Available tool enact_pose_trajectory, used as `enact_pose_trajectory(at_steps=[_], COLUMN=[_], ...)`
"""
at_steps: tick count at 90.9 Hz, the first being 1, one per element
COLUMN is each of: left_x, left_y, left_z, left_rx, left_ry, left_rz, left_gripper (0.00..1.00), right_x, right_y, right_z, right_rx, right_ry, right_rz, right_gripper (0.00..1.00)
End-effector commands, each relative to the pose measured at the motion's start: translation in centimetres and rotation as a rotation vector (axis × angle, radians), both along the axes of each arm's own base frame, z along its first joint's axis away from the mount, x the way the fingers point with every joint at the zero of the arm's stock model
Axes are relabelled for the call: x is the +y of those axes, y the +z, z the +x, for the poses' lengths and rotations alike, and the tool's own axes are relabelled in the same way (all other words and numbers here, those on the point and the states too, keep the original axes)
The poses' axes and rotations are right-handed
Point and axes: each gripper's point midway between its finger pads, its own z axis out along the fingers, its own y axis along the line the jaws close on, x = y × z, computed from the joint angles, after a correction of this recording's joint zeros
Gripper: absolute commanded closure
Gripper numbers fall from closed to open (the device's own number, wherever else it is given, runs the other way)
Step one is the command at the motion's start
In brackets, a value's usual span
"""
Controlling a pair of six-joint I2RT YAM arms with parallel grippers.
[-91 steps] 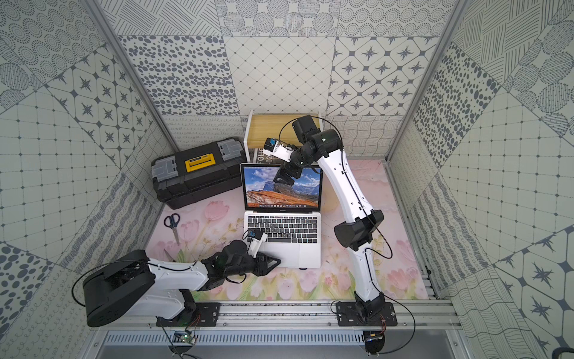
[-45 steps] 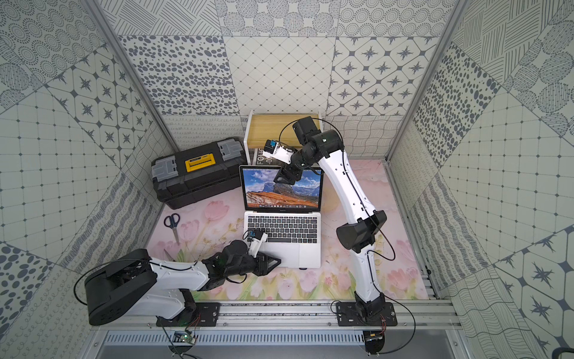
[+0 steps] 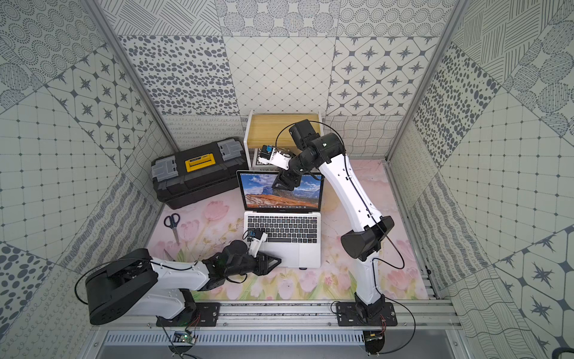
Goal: Close the laptop lid and set it aside
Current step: Close the lid of the laptop.
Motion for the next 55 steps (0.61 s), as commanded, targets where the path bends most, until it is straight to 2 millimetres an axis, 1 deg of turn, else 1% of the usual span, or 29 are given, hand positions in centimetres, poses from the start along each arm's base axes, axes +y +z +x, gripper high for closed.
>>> enact_pose_trajectory(at_steps=[1, 6, 12, 22, 37, 55], left_x=[1.0, 1.0, 1.0, 0.9, 1.0, 1.0], left_y=[-1.2, -1.3, -1.4, -1.5, -1.6, -1.8], left_z=[0.5, 0.6, 0.6, 0.6, 0.6, 0.6], left_rx=[0.001, 0.002, 0.003, 0.004, 0.006, 0.012], left_ry=[0.052, 0.053, 0.054, 0.052, 0.056, 0.061], left_rz=[0.053, 0.055, 0.057, 0.055, 0.053, 0.056], left_gripper=[0.44, 0.44, 0.44, 0.44, 0.44, 0.44], right_x=[0.4, 0.5, 0.5, 0.4, 0.6, 0.7], right_y=[0.7, 0.6, 0.3, -0.9, -1.7, -2.1], right_z=[-2.3, -2.4, -2.1, -1.7, -1.9, -2.5], right_rx=[0.031, 0.029, 0.017, 0.032, 0.052, 0.057], right_ry=[0.026, 0.028, 0.02, 0.003, 0.004, 0.007], right_rz=[0.016, 0.017, 0.014, -0.013, -0.016, -0.009], right_gripper=[0.3, 0.3, 0.29, 0.29, 0.29, 0.29])
